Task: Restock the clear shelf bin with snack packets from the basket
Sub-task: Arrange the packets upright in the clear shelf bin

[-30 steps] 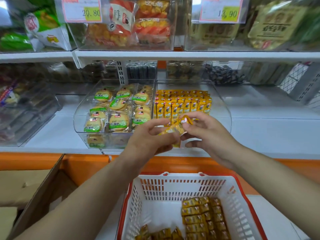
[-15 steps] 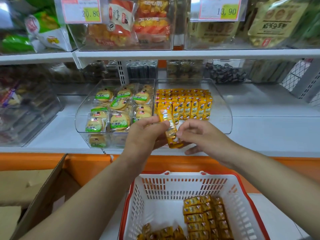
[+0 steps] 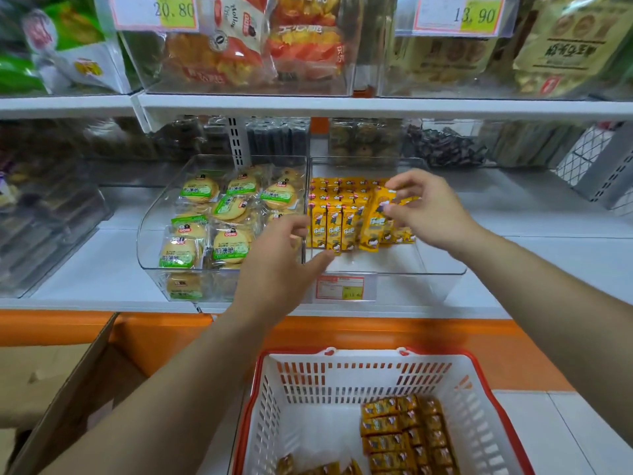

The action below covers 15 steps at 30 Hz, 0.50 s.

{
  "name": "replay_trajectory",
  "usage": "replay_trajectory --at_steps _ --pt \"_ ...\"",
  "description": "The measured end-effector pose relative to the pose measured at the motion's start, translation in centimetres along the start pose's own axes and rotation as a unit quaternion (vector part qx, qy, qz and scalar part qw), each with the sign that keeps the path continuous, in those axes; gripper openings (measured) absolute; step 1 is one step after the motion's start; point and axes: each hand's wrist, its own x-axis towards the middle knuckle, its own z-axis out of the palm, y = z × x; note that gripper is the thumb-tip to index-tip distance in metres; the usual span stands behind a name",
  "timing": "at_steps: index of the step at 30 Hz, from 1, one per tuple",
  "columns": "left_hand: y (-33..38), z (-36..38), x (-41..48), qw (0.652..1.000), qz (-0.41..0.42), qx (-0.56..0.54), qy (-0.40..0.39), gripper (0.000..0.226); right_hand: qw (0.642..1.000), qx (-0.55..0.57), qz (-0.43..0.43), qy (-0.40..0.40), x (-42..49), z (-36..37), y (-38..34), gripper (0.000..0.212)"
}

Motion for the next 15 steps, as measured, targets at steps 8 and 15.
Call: replay_trajectory --at_steps 8,15 --pt "-2.6 0.8 0.7 0.977 -0.059 0.187 -0.087 0.068 0.985 -0.17 0.01 0.015 5.9 4.3 5.7 0.03" --pt "-2.7 1.3 0.9 0.976 -0.053 0.198 -0.074 0.072 0.975 -0.221 0.02 0.003 6.8 5.9 7.2 0.025"
